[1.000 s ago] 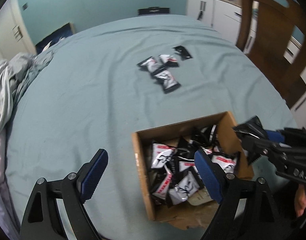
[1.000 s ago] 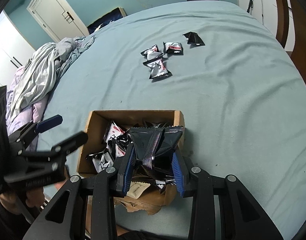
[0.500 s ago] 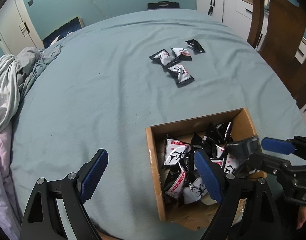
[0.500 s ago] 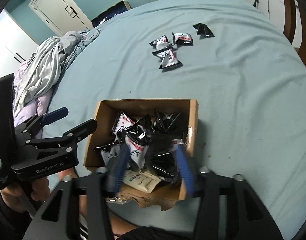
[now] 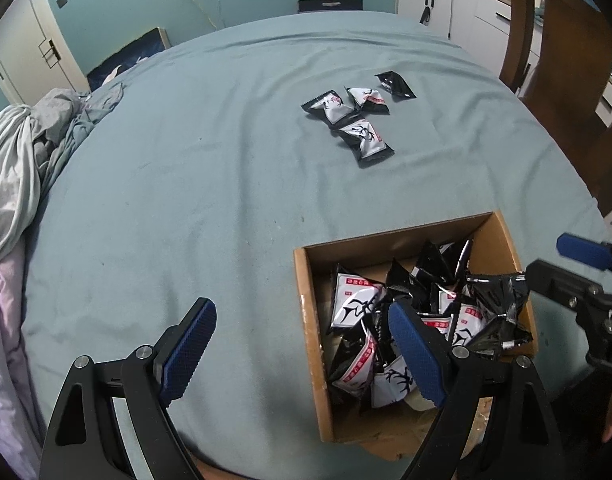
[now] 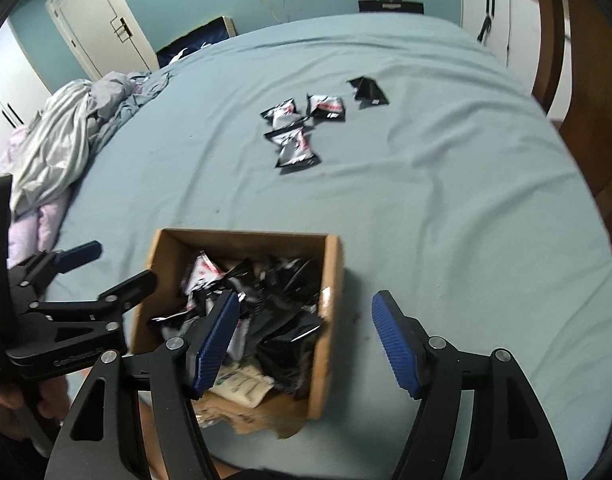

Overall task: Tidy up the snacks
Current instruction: 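Move the right gripper from the box toward the remaining packets, then grasp a white packet with the right gripper and carry it over the box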

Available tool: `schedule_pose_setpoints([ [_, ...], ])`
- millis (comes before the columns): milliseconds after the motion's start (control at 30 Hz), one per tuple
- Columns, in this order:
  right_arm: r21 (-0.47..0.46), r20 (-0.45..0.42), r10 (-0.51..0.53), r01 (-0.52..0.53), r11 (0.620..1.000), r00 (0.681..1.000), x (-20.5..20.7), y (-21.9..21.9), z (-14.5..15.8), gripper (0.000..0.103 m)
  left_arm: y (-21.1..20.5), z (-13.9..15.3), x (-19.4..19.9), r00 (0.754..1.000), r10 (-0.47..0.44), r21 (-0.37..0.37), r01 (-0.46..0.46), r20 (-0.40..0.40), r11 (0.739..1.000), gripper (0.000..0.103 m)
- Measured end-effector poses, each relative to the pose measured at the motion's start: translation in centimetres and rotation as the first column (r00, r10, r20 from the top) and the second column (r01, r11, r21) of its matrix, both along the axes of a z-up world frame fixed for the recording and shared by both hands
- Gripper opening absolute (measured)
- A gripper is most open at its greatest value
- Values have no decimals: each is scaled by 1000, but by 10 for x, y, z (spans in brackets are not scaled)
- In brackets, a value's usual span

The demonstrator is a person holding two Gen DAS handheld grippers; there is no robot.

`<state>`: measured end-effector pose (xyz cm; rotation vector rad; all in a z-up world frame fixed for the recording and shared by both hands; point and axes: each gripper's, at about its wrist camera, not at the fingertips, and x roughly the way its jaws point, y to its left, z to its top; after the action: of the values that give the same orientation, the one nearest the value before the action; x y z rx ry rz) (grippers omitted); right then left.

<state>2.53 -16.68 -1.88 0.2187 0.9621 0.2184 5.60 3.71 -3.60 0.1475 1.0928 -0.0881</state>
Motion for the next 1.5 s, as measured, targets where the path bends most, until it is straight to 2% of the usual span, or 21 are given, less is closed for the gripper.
schedule_pose_setpoints([
  [133, -90, 43, 5, -2, 996, 999, 5, 3, 8, 68, 0, 1, 1, 1000, 1, 3, -1, 7, 1000, 89],
  [267, -121, 55, 8, -2, 993, 998, 14, 0, 10, 68, -1, 0, 4, 1000, 5, 13, -5, 12, 1000, 89],
  [400, -71, 29, -1, 3, 997, 1000, 31, -9, 6, 68, -4, 0, 8, 1000, 3, 36, -4, 28, 999, 89],
  [767, 0, -43, -17, 17, 1000, 999, 86, -21, -6, 68, -8, -1, 17, 1000, -3, -10, 3, 2, 1000, 89],
  [933, -13, -39, 7, -7, 1000, 999, 110, -15, -9, 68, -11, -4, 22, 1000, -9, -20, 8, -14, 1000, 89],
  [1233, 21, -89, 53, -51, 998, 995, 154, -3, -30, 68, -10, -7, 28, 999, -8, -70, 5, -51, 998, 89],
  [1367, 60, -125, 113, -106, 993, 986, 180, 9, -39, 68, -10, -8, 30, 998, -9, -88, 4, -63, 996, 89],
  [1500, 56, -139, 164, -158, 986, 977, 208, 27, -49, 68, -7, -8, 31, 998, -6, -103, -1, -67, 995, 89],
])
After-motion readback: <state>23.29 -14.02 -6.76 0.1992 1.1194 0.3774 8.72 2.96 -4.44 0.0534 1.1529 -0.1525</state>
